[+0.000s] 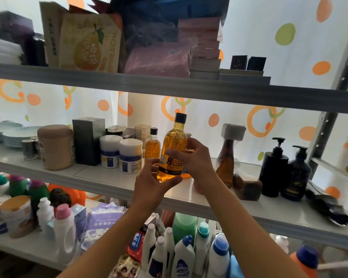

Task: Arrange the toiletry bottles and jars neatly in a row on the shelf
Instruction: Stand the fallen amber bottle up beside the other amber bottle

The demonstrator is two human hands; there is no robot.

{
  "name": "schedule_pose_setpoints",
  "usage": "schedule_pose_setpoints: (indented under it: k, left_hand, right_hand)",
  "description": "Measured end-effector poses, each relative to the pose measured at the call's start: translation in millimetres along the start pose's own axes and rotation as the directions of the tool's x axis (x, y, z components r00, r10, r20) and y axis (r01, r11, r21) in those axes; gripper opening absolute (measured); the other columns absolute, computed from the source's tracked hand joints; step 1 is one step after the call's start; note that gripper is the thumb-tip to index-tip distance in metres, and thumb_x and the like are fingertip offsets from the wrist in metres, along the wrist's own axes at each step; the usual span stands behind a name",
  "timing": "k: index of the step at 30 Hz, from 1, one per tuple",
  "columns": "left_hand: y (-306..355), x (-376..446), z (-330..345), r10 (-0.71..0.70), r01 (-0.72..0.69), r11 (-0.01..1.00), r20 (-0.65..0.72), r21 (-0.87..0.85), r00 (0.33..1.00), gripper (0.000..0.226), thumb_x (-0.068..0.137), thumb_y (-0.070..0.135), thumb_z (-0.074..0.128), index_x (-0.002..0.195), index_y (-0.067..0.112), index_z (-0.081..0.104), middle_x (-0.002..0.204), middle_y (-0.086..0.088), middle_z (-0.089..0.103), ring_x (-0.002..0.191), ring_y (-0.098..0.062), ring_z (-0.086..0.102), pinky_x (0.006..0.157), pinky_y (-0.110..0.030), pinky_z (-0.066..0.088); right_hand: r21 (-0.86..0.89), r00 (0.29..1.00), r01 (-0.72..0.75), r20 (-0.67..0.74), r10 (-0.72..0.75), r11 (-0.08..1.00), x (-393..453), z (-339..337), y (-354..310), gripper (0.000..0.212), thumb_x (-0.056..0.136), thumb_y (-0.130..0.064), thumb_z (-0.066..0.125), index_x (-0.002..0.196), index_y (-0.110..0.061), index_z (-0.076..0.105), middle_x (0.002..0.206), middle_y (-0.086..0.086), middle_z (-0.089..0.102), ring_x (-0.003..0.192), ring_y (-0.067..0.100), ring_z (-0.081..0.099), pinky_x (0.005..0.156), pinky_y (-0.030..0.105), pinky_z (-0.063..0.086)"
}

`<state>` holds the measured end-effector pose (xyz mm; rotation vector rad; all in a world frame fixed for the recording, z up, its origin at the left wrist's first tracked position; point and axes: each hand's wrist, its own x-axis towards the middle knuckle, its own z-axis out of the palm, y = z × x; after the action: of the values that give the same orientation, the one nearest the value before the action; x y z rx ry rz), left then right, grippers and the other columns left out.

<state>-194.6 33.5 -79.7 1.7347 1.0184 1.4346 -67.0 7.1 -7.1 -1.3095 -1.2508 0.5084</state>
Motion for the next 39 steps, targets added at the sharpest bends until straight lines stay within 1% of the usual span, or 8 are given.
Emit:
schedule_pose_setpoints:
  k: [9, 13, 17, 21, 26, 30, 34, 39]
  left_hand:
    - [-28, 24, 1, -0.082, 0.058, 0.974, 0.103, 0.221, 0.991, 0.060, 0.058, 0.043, 0.089, 0.107, 0.027, 0.058, 0.092, 0.016, 0.064, 0.082, -0.002, 0.062, 0.067, -0.016, 0.044]
    - [-52, 41, 9, -0.061, 0.029, 0.944, 0.087, 0.329, 0.994, 0.042, 0.057, 0.040, 0.090, 0.091, 0.028, 0.069, 0.087, 0.013, 0.067, 0.076, -0.003, 0.060, 0.064, -0.020, 0.044]
    - [-72, 56, 15, -0.106, 0.060, 0.922, 0.100, 0.383, 0.989, 0.034, 0.063, 0.042, 0.087, 0.090, 0.029, 0.072, 0.086, 0.012, 0.072, 0.072, -0.001, 0.062, 0.068, -0.022, 0.050]
    - [-80, 71, 23, -0.126, 0.091, 0.929, 0.074, 0.360, 0.989, 0.039, 0.062, 0.038, 0.088, 0.091, 0.028, 0.064, 0.082, 0.013, 0.066, 0.073, -0.005, 0.061, 0.068, -0.022, 0.048]
    - [-85, 93, 36, -0.153, 0.115, 0.937, 0.092, 0.330, 0.984, 0.047, 0.066, 0.029, 0.087, 0.100, 0.022, 0.055, 0.089, 0.010, 0.063, 0.083, -0.013, 0.062, 0.069, -0.025, 0.049]
    - [-88, 99, 46, -0.145, 0.129, 0.940, 0.029, 0.315, 0.989, 0.030, 0.078, 0.021, 0.078, 0.098, 0.021, 0.056, 0.096, 0.004, 0.066, 0.085, -0.016, 0.061, 0.075, -0.029, 0.049]
    - [-92, 101, 47, -0.133, 0.126, 0.932, -0.005, 0.340, 0.991, 0.024, 0.084, 0.030, 0.071, 0.102, 0.017, 0.062, 0.094, 0.001, 0.071, 0.082, -0.020, 0.066, 0.070, -0.031, 0.052]
    - [-89, 109, 47, -0.119, 0.104, 0.912, 0.014, 0.397, 0.993, 0.020, 0.081, 0.025, 0.074, 0.094, 0.012, 0.066, 0.087, -0.003, 0.071, 0.070, -0.015, 0.058, 0.054, -0.021, 0.039]
  right_hand:
    - [-0.276, 0.989, -0.059, -0.146, 0.018, 0.959, 18, 24, 31, 0.047, 0.061, -0.048, 0.087, 0.098, -0.024, 0.072, 0.091, -0.009, 0.074, 0.084, 0.011, 0.071, 0.084, 0.041, 0.058]
    - [-0.279, 0.987, -0.064, -0.162, 0.019, 0.958, 24, 42, 56, 0.040, 0.062, -0.040, 0.089, 0.094, -0.027, 0.069, 0.084, -0.013, 0.070, 0.080, 0.007, 0.068, 0.071, 0.024, 0.053]
    - [-0.335, 0.985, -0.039, -0.170, -0.019, 0.942, 33, 55, 69, 0.054, 0.066, -0.036, 0.089, 0.113, -0.020, 0.067, 0.103, -0.006, 0.060, 0.092, 0.009, 0.059, 0.064, 0.008, 0.035]
    - [-0.405, 0.982, -0.031, -0.183, -0.048, 0.914, 46, 60, 79, 0.066, 0.072, -0.034, 0.085, 0.130, -0.016, 0.059, 0.117, 0.001, 0.059, 0.098, 0.009, 0.049, 0.083, 0.017, 0.034]
    - [-0.458, 0.973, -0.058, -0.225, -0.053, 0.887, 69, 66, 89, 0.059, 0.073, -0.036, 0.084, 0.123, -0.015, 0.062, 0.114, 0.005, 0.062, 0.105, 0.020, 0.059, 0.085, 0.024, 0.041]
    - [-0.549, 0.970, -0.073, -0.235, -0.069, 0.832, 85, 76, 96, 0.058, 0.076, -0.038, 0.081, 0.122, -0.011, 0.058, 0.118, 0.007, 0.062, 0.114, 0.026, 0.058, 0.093, 0.035, 0.048]
    - [-0.631, 0.973, -0.104, -0.224, -0.053, 0.769, 92, 82, 92, 0.060, 0.079, -0.040, 0.079, 0.123, -0.008, 0.053, 0.120, 0.009, 0.063, 0.114, 0.027, 0.061, 0.090, 0.036, 0.051]
    - [-0.677, 0.975, -0.102, -0.212, -0.060, 0.729, 94, 78, 91, 0.069, 0.080, -0.043, 0.077, 0.128, -0.008, 0.042, 0.121, 0.010, 0.064, 0.112, 0.029, 0.064, 0.086, 0.035, 0.053]
